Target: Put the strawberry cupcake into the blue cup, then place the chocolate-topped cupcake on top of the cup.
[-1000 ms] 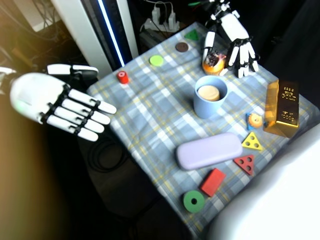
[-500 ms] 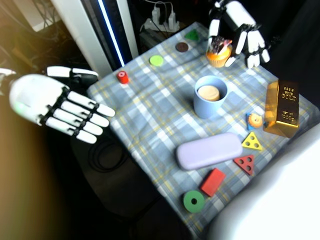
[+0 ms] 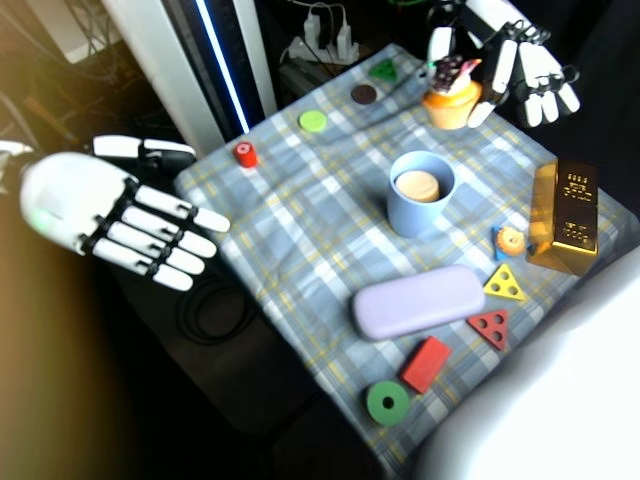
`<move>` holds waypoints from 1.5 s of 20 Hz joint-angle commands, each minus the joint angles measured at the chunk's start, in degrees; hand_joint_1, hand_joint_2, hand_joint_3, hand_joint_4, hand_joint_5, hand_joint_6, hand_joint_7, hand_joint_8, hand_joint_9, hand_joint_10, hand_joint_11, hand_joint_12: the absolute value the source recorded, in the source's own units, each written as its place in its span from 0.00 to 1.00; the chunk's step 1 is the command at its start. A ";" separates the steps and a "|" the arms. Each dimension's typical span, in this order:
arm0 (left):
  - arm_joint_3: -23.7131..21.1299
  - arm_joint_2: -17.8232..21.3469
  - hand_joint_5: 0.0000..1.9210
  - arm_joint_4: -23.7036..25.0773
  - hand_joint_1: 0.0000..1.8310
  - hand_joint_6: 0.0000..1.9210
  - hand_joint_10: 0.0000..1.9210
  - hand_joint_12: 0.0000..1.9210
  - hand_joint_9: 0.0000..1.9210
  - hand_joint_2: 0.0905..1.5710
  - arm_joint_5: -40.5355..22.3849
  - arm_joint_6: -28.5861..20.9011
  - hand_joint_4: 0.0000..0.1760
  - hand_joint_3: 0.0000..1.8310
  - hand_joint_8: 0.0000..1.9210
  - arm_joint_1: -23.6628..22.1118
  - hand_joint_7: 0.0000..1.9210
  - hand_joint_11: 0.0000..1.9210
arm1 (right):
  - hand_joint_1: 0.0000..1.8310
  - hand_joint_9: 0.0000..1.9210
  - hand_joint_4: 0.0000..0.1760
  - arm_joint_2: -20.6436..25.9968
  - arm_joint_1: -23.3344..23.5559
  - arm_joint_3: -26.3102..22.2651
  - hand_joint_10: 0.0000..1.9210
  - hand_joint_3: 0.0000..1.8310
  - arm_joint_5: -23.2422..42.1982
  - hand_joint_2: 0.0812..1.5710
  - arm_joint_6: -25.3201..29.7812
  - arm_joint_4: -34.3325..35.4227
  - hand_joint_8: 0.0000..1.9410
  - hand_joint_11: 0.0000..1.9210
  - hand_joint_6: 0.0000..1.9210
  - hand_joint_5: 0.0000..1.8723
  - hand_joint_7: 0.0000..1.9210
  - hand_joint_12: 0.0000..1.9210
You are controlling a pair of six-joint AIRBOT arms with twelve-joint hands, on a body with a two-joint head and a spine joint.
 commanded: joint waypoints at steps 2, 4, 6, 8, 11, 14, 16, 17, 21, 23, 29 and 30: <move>0.78 -0.62 0.51 2.68 0.56 0.50 0.00 0.01 0.14 0.68 -5.82 -0.32 1.00 0.00 0.00 -1.73 0.23 0.04 | 0.00 0.00 0.24 -0.11 -0.08 0.16 0.00 0.00 6.95 0.63 0.46 1.43 0.00 0.00 0.00 0.00 0.00 0.00; 1.85 -1.49 0.55 3.61 0.57 0.44 0.00 0.04 0.15 0.66 -5.03 -0.32 1.00 0.00 0.00 -3.43 0.25 0.07 | 0.00 0.00 0.22 -0.35 -0.09 0.17 0.00 0.01 6.97 0.64 0.59 1.43 0.00 0.00 0.00 0.00 0.00 0.00; 3.13 -2.47 0.55 4.58 0.57 0.44 0.00 0.03 0.12 0.66 -3.61 -0.32 1.00 0.00 0.00 -5.34 0.24 0.05 | 0.00 0.00 0.32 -0.56 -0.11 0.18 0.00 0.01 6.97 0.65 0.67 1.44 0.00 0.00 0.00 0.00 0.00 0.00; 4.23 -3.33 0.56 5.32 0.58 0.42 0.01 0.05 0.17 0.65 -2.43 -0.32 1.00 0.00 0.00 -6.91 0.24 0.08 | 0.00 0.00 0.21 -0.58 -0.12 0.17 0.00 0.01 6.99 0.65 0.78 1.43 0.00 0.00 0.00 0.00 0.00 0.00; 6.51 -5.81 0.53 6.34 0.56 0.48 0.00 0.07 0.14 0.67 -0.67 -0.33 1.00 0.00 0.00 -8.97 0.22 0.03 | 0.00 0.00 0.15 -0.62 -0.25 0.18 0.00 0.01 7.10 0.66 0.90 1.43 0.00 0.00 0.00 0.00 0.00 0.00; 8.23 -7.69 0.49 6.65 0.55 0.53 0.00 0.18 0.13 0.70 0.52 -0.84 1.00 0.00 0.00 -9.98 0.22 0.00 | 0.00 0.00 0.26 -0.63 -0.45 0.32 0.00 0.00 7.45 0.65 0.90 1.43 0.00 0.00 0.00 0.00 0.00 0.00; 9.18 -8.66 0.51 6.65 0.57 0.51 0.00 0.15 0.12 0.69 0.90 -1.82 0.78 0.00 0.00 -10.22 0.20 0.00 | 0.00 0.00 0.35 -0.61 -0.54 0.33 0.00 0.00 7.57 0.62 0.90 1.44 0.00 0.00 0.00 0.00 0.00 0.00; 9.46 -8.89 0.52 6.65 0.57 0.49 0.00 0.12 0.12 0.68 1.18 -2.32 0.72 0.00 0.00 -10.29 0.21 0.00 | 0.00 0.00 0.28 -0.61 -0.57 0.33 0.00 0.00 7.60 0.63 0.90 1.45 0.00 0.00 0.00 0.00 0.00 0.00; 10.96 -9.63 0.52 6.65 0.56 0.49 0.00 0.20 0.15 0.68 2.11 -5.84 1.00 0.00 0.00 -10.16 0.22 0.00 | 0.00 0.00 0.16 -0.64 -0.82 0.37 0.00 0.00 7.90 0.65 1.21 1.45 0.00 0.00 0.00 0.00 0.00 0.00; 11.12 -9.58 0.51 6.65 0.55 0.50 0.00 0.22 0.16 0.68 2.46 -6.26 1.00 0.00 0.00 -10.09 0.23 0.00 | 0.00 0.00 0.00 -0.65 -0.90 0.36 0.00 0.01 8.03 0.66 1.33 1.45 0.00 0.00 0.00 0.00 0.00 0.00; 11.16 -9.55 0.50 6.81 0.50 0.00 0.00 0.25 0.17 0.59 3.07 -6.26 0.27 0.00 0.00 -10.05 0.22 0.00 | 0.00 0.00 0.00 -0.83 -1.03 0.40 0.00 0.01 8.04 0.67 1.50 1.45 0.00 0.00 0.00 0.00 0.00 0.00; 11.17 -9.59 0.50 6.81 0.50 0.00 0.00 0.17 0.17 0.59 3.10 -6.26 0.26 0.00 0.00 -9.97 0.22 0.00 | 0.00 0.00 0.01 -0.83 -1.04 0.42 0.00 0.00 8.04 0.66 1.51 1.45 0.00 0.00 0.00 0.00 0.00 0.00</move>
